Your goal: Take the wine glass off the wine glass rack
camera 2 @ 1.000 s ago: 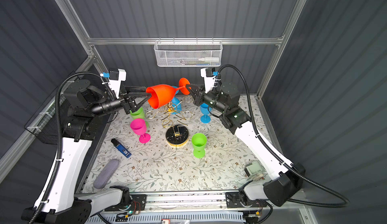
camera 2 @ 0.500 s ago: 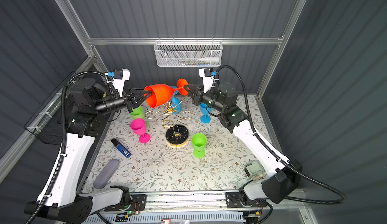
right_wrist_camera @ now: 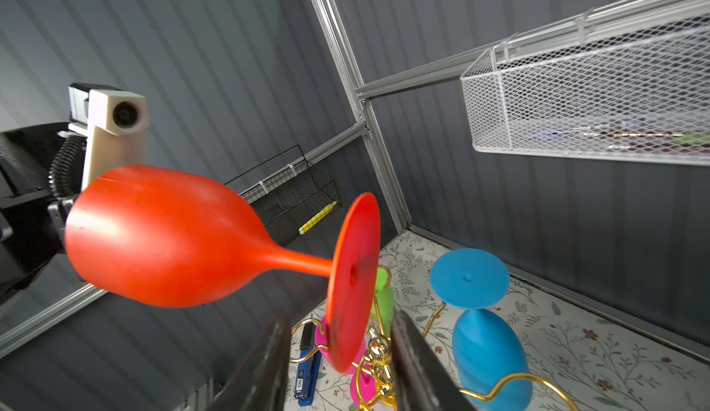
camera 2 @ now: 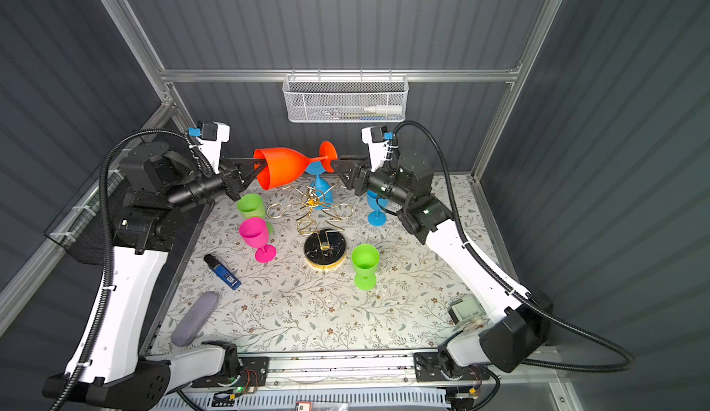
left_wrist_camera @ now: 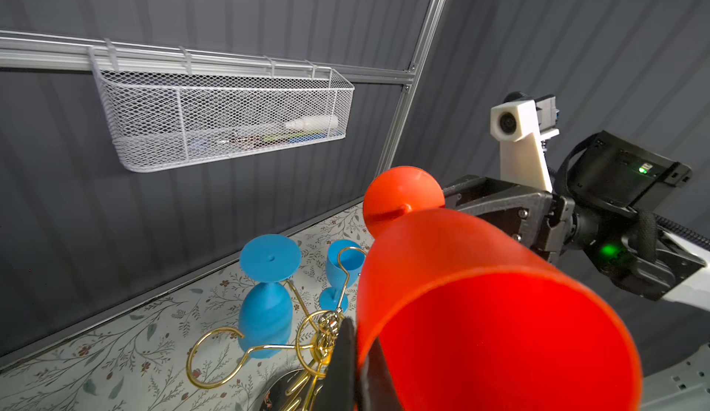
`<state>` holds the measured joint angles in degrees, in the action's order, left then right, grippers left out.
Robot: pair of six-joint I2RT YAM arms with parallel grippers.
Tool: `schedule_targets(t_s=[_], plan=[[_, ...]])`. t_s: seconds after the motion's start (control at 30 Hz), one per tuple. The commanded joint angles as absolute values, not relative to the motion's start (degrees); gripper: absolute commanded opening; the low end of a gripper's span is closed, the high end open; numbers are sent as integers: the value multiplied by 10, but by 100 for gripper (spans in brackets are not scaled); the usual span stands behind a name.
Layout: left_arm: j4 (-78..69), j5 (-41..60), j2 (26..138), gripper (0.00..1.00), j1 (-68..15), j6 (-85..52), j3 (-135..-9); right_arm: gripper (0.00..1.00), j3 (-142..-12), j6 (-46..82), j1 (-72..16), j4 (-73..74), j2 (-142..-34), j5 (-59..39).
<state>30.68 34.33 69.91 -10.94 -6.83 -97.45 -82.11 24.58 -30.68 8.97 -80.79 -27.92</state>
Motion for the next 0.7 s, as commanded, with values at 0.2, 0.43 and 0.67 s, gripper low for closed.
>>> schedule_targets(t_s=[0.2, 0.43, 0.67], plan=[[386, 225, 666, 0, -111, -41, -1047, 87, -809, 224, -294, 64, -763, -233], [486, 53, 669, 0, -111, -29, -1109, 99, -790, 206, -280, 36, -732, -206], [602, -97, 684, 0, -111, -4, -1147, 99, -783, 177, -269, -2, -706, -177]])
